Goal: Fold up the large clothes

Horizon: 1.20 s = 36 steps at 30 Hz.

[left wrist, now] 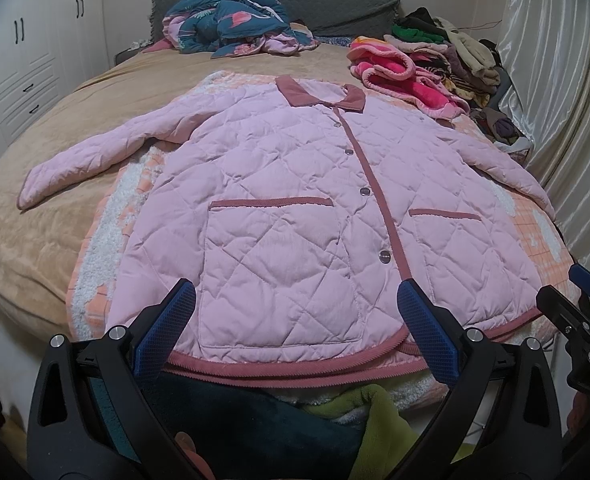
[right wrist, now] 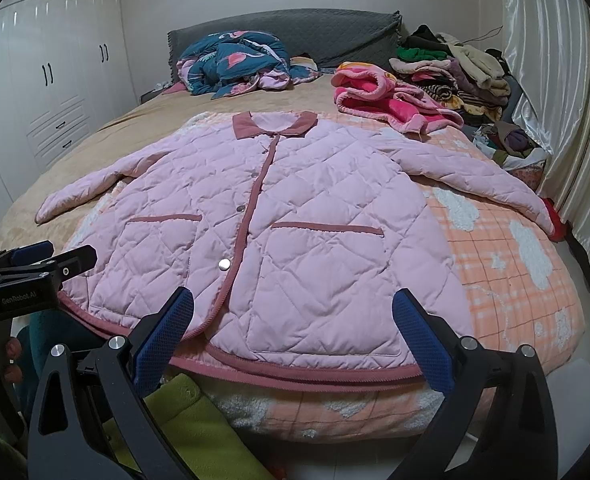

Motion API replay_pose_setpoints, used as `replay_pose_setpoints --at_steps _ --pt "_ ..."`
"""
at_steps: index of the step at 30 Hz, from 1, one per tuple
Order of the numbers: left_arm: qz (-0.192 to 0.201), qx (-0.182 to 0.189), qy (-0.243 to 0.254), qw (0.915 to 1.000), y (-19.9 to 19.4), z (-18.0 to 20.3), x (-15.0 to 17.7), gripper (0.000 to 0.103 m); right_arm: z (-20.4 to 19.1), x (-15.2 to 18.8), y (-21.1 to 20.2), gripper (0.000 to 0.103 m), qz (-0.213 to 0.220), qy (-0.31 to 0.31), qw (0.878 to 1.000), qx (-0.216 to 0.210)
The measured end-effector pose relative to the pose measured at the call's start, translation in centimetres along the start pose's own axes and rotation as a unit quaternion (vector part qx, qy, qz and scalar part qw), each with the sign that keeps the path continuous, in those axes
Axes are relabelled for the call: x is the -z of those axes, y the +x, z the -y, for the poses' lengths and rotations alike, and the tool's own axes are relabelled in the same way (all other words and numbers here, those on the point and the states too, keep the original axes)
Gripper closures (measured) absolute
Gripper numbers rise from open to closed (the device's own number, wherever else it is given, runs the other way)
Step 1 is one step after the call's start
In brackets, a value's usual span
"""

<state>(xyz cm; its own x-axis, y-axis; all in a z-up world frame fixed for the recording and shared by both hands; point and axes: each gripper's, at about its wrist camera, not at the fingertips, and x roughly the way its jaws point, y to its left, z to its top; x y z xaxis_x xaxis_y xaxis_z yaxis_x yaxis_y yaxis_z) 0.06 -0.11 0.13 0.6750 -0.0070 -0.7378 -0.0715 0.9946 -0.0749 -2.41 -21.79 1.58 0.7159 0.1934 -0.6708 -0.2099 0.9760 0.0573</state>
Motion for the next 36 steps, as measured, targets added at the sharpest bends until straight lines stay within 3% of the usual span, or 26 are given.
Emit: replay_pose_setpoints --at_steps 36 --pt "0.003 0.0 -0.001 1.0 -0.37 -0.08 -0.29 0.008 -0.22 0.04 0.35 0.004 0.003 -0.002 1.0 -0.004"
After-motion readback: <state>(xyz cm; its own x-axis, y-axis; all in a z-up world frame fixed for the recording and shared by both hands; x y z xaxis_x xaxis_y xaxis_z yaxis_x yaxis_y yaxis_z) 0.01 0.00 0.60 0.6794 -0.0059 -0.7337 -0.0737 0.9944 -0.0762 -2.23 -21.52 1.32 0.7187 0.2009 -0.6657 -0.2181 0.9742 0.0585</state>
